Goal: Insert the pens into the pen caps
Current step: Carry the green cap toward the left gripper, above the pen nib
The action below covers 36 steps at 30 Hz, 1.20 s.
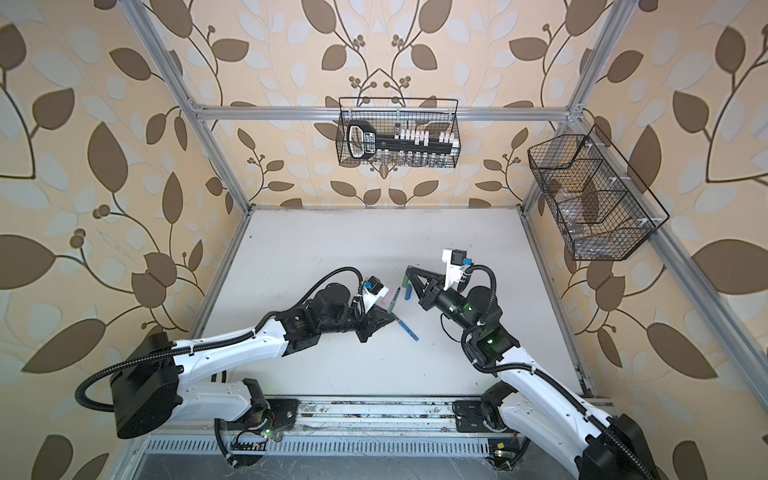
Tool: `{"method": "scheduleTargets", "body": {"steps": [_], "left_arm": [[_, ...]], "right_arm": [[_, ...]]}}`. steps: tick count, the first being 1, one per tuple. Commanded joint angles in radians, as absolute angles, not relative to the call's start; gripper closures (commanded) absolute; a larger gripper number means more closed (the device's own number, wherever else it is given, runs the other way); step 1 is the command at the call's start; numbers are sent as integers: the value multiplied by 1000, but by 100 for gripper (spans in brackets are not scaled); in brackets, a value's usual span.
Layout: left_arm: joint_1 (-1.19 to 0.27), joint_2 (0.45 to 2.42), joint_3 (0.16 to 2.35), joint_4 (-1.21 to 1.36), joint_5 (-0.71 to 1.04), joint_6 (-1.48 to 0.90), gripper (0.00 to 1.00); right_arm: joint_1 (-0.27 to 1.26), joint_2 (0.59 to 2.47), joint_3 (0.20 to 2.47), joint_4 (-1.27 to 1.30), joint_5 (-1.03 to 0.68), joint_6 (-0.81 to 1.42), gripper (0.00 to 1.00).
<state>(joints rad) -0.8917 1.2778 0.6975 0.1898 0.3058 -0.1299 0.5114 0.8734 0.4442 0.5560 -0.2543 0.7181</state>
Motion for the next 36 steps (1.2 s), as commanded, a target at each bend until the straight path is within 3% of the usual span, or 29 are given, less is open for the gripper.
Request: {"method": "scheduleTargets", "body": {"steps": [1,36], "left_arm": [[-900,1241,700,218,320,-113,100],[-905,1252,705,216,328,-115,100]], "right_arm": [[521,892,459,602,-230,727,86],[546,904,461,636,-215,715,86]]}}
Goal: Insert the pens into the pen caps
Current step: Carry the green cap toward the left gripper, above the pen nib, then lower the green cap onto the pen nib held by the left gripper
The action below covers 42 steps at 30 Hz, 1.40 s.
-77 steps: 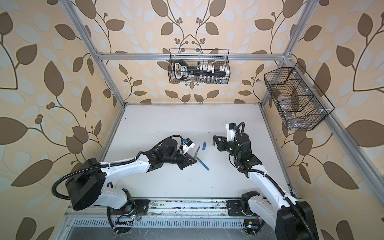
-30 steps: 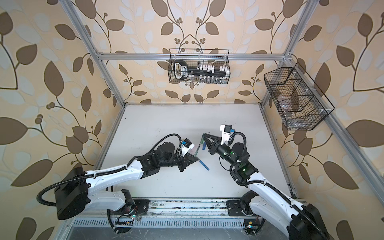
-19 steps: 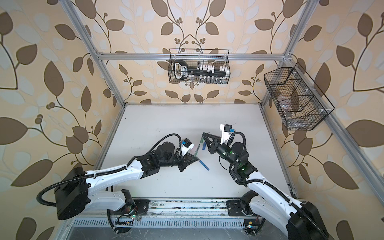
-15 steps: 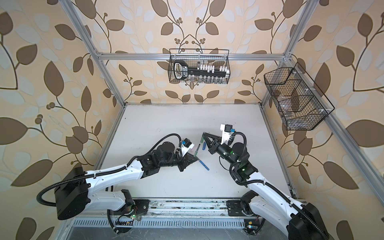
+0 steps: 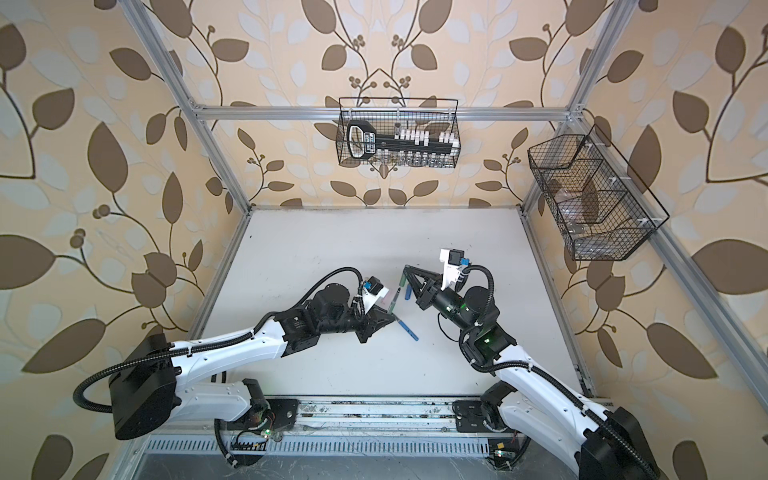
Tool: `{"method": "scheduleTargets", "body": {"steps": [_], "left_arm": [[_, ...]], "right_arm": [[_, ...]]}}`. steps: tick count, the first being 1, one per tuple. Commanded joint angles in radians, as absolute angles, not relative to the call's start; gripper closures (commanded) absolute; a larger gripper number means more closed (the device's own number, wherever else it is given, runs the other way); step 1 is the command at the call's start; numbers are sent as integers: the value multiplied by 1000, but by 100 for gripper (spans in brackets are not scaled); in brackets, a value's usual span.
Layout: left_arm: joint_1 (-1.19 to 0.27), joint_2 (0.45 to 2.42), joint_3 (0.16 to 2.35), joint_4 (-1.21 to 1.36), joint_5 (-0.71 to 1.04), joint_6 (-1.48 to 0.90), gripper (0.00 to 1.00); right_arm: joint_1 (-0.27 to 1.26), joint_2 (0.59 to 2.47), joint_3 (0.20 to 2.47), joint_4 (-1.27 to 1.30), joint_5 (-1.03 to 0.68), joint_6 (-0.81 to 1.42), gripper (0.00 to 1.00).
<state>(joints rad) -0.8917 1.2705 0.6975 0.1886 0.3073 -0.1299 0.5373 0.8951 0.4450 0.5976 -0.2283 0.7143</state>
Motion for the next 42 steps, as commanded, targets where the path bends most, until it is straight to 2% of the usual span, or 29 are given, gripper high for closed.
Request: {"method": "scheduleTargets", "body": {"steps": [1,19,35,42], "left_arm": [[-905,1251,704,216,328,-116,100],[-907,1250,703,227,333,-123,100],[-907,1250,699,235,328,-125,100],[-907,1247,698,233,327,-124,100]], "right_arm": [[546,905,460,634,-211,715,86],[564,919,442,662,-196,711,86],[562,852,463,549,-161,649,86],[566,876,435,613,-187,689,86]]}}
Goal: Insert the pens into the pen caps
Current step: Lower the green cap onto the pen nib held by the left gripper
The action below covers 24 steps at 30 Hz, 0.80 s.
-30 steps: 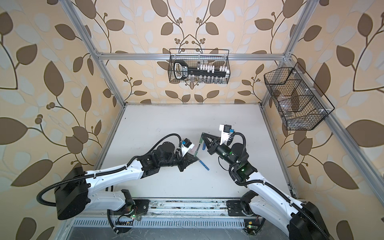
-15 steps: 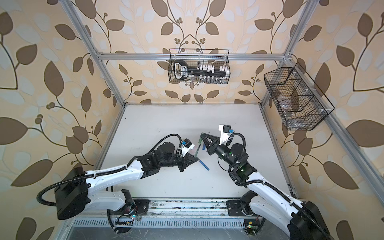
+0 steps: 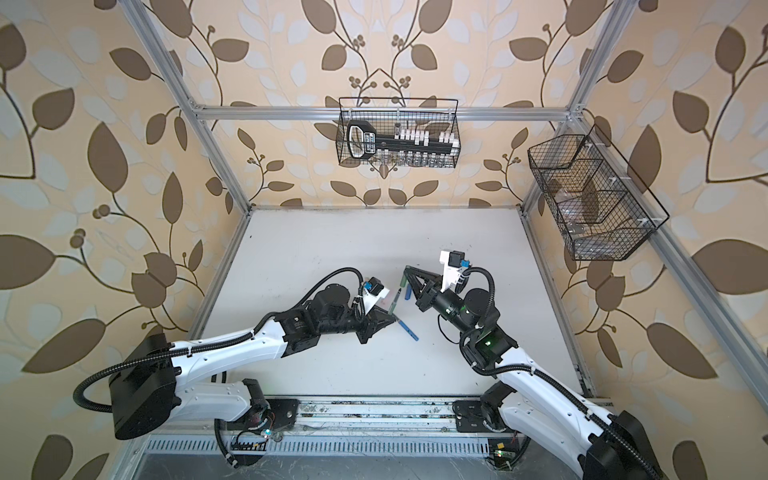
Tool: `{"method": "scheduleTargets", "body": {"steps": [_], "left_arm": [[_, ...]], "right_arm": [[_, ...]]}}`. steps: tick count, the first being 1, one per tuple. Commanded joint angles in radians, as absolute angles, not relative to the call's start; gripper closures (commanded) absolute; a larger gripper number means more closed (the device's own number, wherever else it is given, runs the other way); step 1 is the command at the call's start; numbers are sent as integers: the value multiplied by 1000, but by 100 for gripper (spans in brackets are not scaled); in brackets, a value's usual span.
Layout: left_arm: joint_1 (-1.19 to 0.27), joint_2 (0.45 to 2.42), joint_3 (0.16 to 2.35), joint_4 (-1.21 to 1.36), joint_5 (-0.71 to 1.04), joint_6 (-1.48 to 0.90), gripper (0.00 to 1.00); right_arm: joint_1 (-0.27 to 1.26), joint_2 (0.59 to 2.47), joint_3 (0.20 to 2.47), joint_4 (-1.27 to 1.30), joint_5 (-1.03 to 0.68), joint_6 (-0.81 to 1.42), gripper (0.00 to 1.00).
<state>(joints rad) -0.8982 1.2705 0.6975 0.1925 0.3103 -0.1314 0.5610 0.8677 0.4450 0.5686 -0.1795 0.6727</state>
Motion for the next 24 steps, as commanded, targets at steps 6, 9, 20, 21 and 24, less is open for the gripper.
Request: {"method": "scheduleTargets", "body": {"steps": [6,9,20,21,24], "left_arm": [[-907,1248,700,233,327,-126,100],[-907,1247,698,234,323,-126,100],[-907,1253,703,241,322,-129,100],[-907,1253,703,242,322,-130,100],[-907,1252,706,246,325,-132,100]], "right_arm": [[577,888,419,640,-189,702,86],[579,878,412,634,-185,702,86],[587,837,371,635,-172,717,86],[590,838,367,643,-168,721,86],[592,838,356,664,-159,726,86]]}}
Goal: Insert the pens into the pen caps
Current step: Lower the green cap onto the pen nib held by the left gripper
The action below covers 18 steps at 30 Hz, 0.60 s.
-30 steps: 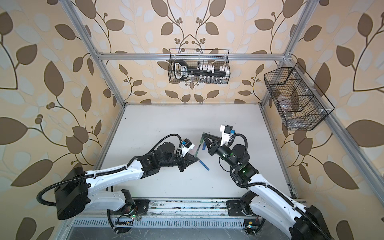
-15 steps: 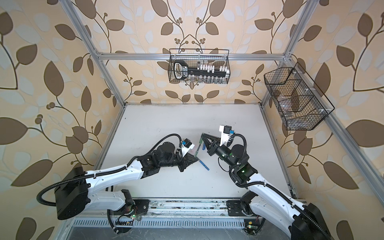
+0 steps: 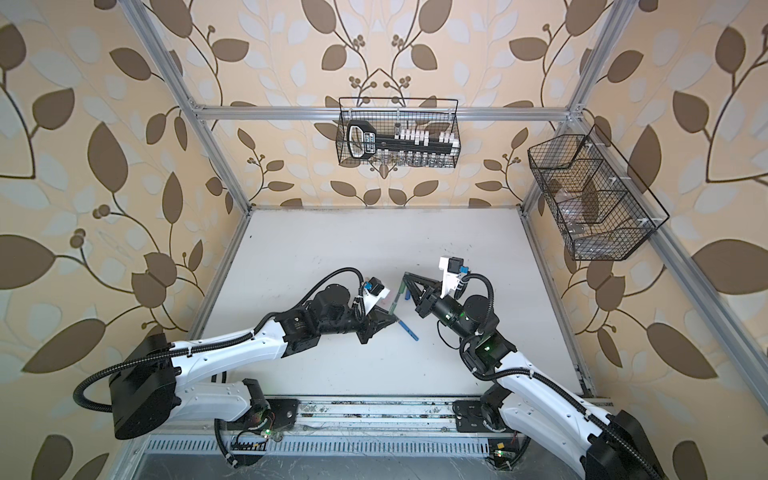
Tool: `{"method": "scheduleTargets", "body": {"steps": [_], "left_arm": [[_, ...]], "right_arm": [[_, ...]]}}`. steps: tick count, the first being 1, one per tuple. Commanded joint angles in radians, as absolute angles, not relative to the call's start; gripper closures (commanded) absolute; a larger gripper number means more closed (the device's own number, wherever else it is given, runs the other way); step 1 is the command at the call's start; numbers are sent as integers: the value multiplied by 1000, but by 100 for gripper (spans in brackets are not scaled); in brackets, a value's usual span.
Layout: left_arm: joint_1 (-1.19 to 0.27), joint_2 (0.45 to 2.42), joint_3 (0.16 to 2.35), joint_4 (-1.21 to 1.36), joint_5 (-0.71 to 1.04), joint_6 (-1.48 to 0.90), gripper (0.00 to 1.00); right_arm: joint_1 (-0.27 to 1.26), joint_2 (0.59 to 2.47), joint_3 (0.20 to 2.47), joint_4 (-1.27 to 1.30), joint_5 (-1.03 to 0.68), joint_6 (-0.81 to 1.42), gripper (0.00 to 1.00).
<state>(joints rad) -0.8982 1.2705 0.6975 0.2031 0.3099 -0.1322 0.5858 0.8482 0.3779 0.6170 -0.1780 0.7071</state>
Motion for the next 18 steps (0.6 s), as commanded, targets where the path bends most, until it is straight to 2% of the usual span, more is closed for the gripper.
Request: {"method": "scheduleTargets", "body": {"steps": [1,9,18], "left_arm": [[-907,1253,706,248,328,-132,100],[-907,1254,719,247,343,-137,100],[-907,1251,735,236,348,-134,100]], "right_arm": [[592,840,352,672,-156,726,86],[608,853,338,728,-148,743,87],[615,833,344,657,-145,712,87]]}}
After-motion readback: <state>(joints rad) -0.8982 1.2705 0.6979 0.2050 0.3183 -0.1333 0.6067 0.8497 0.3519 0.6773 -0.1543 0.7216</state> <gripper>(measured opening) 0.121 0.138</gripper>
